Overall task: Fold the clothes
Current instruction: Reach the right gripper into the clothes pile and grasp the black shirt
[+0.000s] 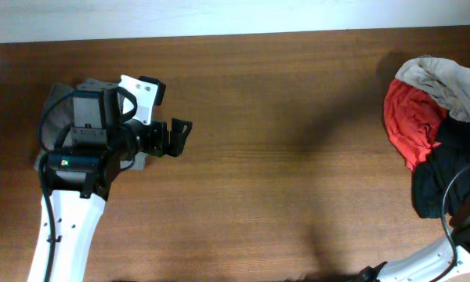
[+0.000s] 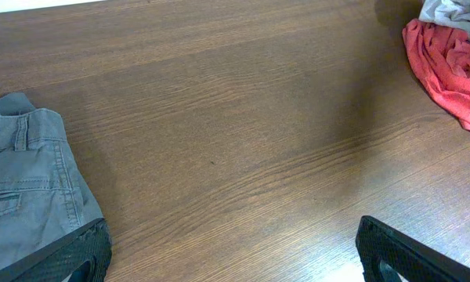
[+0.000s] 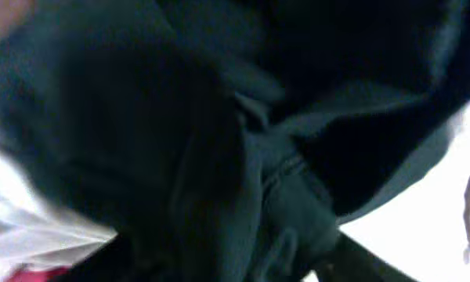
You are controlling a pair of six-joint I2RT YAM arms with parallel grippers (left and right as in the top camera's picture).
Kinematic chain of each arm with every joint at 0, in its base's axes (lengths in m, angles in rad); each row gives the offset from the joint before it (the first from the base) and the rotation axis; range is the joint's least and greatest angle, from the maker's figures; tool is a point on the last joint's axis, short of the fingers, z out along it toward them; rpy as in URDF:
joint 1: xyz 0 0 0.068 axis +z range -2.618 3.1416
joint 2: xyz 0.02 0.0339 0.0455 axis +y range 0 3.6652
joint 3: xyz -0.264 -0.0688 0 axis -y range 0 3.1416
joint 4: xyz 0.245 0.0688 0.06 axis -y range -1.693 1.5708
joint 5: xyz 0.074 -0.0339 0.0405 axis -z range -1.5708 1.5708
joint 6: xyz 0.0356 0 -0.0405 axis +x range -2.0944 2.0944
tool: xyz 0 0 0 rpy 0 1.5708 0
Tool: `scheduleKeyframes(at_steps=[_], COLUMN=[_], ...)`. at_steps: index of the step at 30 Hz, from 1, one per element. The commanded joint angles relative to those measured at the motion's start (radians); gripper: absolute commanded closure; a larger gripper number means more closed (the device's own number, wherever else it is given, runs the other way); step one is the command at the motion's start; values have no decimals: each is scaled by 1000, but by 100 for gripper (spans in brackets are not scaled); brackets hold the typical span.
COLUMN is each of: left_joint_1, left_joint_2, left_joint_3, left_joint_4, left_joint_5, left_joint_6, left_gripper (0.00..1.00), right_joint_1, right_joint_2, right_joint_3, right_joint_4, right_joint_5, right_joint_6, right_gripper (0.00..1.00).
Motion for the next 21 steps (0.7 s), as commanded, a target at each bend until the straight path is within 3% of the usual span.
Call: scheduleKeyframes(at_steps=[1,11,21], left_joint_1=[3,2,3], left_joint_2=[3,3,2], left_joint_3=[15,15,21], left_joint_4=[-2,-2,2], left_joint_5=[-7,-7,-7], left_joint_6=[-10,-10,-5], left_gripper=[1,1,1], right_joint_1=[-3,11,222], right_joint_2=[-28,-336,-676], right_joint_3=[29,190,238], right_joint_4=[5,-22,-227], right_joint_5=[-29,-393,-404], right_joint_6=[1,10,-50], right_gripper=[59,96,96])
